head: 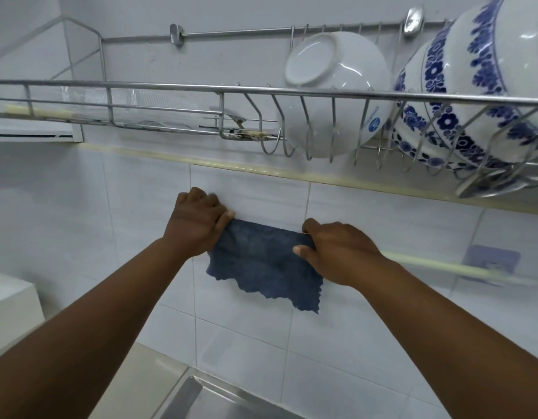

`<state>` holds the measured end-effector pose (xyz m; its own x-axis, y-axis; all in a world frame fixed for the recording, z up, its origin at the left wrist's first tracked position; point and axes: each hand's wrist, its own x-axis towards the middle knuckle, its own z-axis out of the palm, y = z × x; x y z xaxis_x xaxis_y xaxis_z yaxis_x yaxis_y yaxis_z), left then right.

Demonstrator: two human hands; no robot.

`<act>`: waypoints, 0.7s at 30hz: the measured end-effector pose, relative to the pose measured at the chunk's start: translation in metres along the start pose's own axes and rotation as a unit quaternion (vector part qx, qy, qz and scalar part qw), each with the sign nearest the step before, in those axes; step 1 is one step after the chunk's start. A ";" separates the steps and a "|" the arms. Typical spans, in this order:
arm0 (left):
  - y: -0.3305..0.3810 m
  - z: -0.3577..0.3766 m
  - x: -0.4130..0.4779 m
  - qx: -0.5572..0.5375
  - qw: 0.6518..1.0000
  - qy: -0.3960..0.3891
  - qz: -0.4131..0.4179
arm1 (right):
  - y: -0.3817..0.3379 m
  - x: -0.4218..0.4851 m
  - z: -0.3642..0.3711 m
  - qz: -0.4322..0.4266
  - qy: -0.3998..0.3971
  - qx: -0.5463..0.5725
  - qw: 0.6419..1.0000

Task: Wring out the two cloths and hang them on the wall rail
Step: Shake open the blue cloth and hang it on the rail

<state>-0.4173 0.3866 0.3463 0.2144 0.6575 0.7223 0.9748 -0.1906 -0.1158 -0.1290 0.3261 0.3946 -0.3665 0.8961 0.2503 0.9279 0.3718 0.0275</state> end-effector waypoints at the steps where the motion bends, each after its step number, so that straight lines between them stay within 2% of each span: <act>1: 0.001 -0.002 0.002 0.000 1.000 -0.001 -0.008 | 0.000 -0.001 0.001 -0.006 0.009 -0.026 1.000; 4: -0.003 -0.007 0.005 -0.015 1.000 -0.002 -0.016 | 0.001 -0.007 0.000 -0.022 0.156 -0.062 0.986; 5: -0.006 -0.009 0.005 -0.029 1.000 -0.007 -0.005 | 0.002 -0.007 -0.002 -0.014 0.170 -0.060 0.983; 9: -0.021 -0.014 -0.004 -0.054 0.997 -0.022 0.058 | 0.008 0.001 -0.005 0.048 0.065 -0.039 0.996; 11: -0.029 -0.016 -0.007 -0.041 0.997 -0.006 0.068 | 0.008 0.007 -0.002 0.056 0.056 -0.009 0.997; 18: -0.033 -0.021 -0.017 -0.019 0.999 0.016 0.020 | 0.000 0.024 0.005 0.080 0.030 0.085 0.993; 21: -0.026 -0.024 -0.021 -0.020 1.000 0.009 -0.007 | 0.001 0.019 0.005 0.068 0.013 0.062 0.996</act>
<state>-0.4487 0.3602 0.3507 0.2000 0.6467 0.7361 0.9743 -0.2107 -0.0795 -0.1351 0.3446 0.3943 -0.2343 0.9343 0.2685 0.9528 0.2756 -0.1274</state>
